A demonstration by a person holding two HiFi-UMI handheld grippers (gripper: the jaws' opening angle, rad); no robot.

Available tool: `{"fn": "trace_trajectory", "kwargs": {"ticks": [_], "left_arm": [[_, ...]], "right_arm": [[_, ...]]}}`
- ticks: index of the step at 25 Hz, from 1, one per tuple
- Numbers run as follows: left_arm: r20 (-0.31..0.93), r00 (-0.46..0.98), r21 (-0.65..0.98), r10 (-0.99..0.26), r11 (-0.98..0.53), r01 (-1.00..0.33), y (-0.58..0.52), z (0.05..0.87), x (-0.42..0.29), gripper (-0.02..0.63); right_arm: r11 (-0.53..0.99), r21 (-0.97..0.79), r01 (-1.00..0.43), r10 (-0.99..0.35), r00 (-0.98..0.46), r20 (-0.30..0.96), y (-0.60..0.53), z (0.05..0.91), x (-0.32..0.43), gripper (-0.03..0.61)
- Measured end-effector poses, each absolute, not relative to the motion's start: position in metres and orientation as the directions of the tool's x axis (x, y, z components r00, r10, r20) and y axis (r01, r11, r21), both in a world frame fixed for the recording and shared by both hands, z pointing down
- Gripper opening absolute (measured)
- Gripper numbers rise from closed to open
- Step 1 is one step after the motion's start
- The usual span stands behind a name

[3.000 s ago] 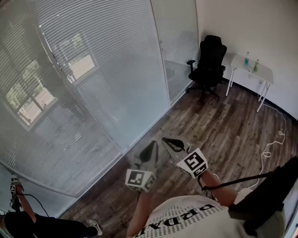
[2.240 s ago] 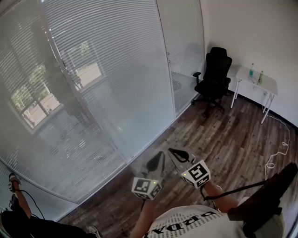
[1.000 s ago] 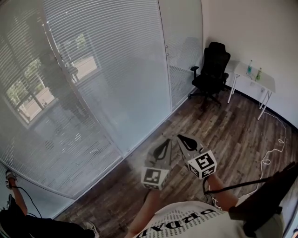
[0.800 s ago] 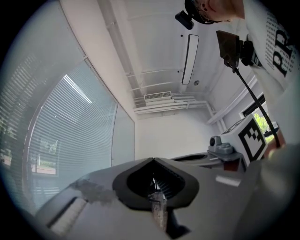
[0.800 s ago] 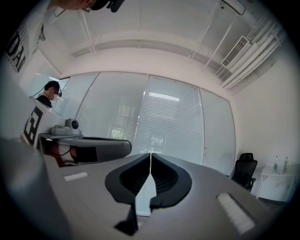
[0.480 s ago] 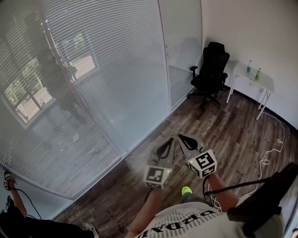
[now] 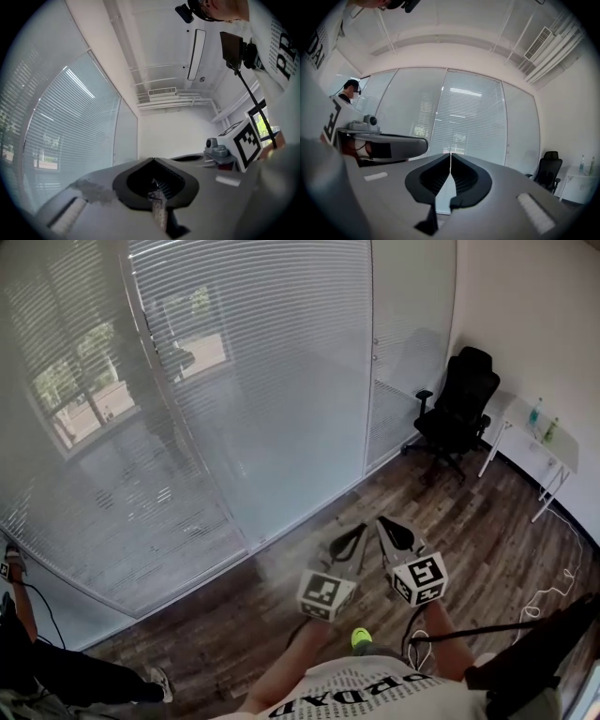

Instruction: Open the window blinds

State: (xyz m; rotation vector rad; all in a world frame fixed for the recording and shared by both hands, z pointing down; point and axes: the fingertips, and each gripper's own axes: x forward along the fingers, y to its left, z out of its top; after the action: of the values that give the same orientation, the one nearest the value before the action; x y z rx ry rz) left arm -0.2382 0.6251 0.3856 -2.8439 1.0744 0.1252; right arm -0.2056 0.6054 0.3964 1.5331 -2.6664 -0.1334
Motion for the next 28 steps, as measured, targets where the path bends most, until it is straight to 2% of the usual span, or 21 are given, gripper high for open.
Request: {"fn": "trace_trajectory", "kwargs": {"ticks": [11, 21, 28], "left_arm": [[-0.123, 0.7, -0.03, -0.703, -0.702, -0.711, 0.537, 0.382, -0.203, -0.008], [-0.148, 0.69, -0.052, -0.708, -0.692, -0.721, 0.459, 0.375, -0.135, -0.008], [-0.141, 0.696, -0.056, -0.704, -0.696, -0.716, 0.438, 0.38, -0.113, -0.008]], "right_arm": [[0.568, 0.14, -0.811, -0.821, -0.569, 0.036, 0.518, 0.391, -0.177, 0.011], [0.577, 0.172, -0.798, -0.814, -0.579, 0.044, 0.441, 0.385, -0.11, 0.011], [0.565, 0.158, -0.81, -0.823, -0.567, 0.036, 0.42, 0.391, -0.086, 0.011]]}}
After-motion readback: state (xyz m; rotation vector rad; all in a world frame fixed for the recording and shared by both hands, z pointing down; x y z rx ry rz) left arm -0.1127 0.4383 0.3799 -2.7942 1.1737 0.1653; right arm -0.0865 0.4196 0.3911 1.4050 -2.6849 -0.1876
